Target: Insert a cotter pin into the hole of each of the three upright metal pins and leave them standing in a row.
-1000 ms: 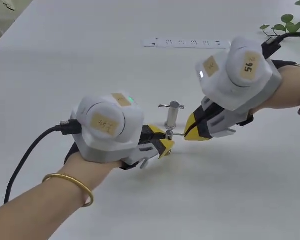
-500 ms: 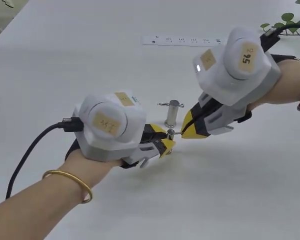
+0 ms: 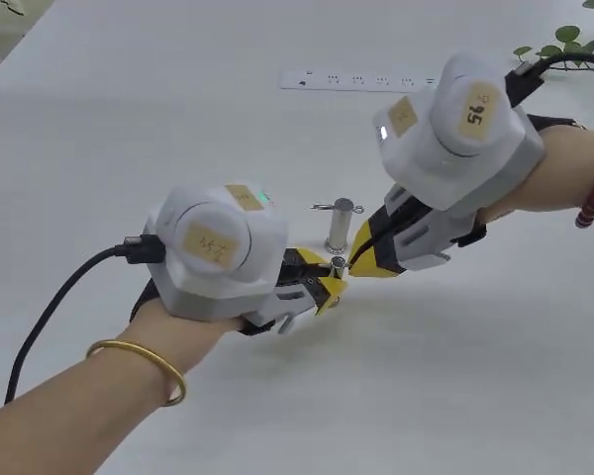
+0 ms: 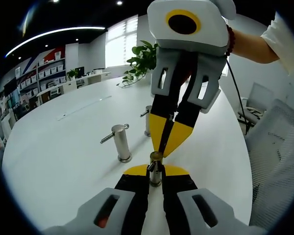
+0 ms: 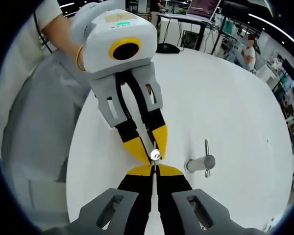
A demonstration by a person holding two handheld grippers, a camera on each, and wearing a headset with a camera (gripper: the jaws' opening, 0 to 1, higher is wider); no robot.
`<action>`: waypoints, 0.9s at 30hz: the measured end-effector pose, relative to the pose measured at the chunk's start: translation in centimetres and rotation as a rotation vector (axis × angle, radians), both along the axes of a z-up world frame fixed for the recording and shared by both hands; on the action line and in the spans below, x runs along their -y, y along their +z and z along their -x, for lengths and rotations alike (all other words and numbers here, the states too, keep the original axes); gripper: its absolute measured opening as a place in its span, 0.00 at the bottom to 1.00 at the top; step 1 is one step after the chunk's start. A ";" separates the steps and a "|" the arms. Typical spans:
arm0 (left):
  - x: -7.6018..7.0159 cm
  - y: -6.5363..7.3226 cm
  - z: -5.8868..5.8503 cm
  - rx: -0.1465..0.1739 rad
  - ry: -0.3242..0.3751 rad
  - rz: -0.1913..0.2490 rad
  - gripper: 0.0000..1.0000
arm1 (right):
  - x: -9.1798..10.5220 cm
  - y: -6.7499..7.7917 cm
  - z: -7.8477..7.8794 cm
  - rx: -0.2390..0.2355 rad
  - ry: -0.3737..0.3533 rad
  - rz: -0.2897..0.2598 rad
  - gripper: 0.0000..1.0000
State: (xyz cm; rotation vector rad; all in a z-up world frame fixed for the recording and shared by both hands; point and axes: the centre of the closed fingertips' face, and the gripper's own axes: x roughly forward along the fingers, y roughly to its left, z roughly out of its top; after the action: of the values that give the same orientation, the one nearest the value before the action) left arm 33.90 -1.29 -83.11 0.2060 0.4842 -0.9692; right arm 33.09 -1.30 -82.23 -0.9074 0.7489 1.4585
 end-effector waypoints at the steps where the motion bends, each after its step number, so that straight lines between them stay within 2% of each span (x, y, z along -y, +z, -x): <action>1: 0.0 0.0 0.0 -0.005 0.003 0.005 0.07 | 0.0 0.0 0.0 -0.002 -0.001 -0.002 0.03; 6: -0.1 -0.1 0.0 -0.058 0.047 0.068 0.08 | -0.1 0.0 0.0 -0.007 -0.017 -0.009 0.03; 13: -0.2 -0.2 -0.1 -0.113 0.105 0.146 0.09 | -0.2 0.1 0.3 -0.009 -0.035 -0.013 0.03; 27: -0.1 -0.2 -0.1 -0.123 0.112 0.163 0.09 | -0.6 0.1 0.5 -0.028 -0.093 -0.034 0.04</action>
State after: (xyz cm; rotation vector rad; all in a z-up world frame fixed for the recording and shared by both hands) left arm 33.98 -1.17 -83.34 -0.0274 0.5205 -0.9104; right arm 32.54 -0.68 -82.14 -0.8169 0.7747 1.4010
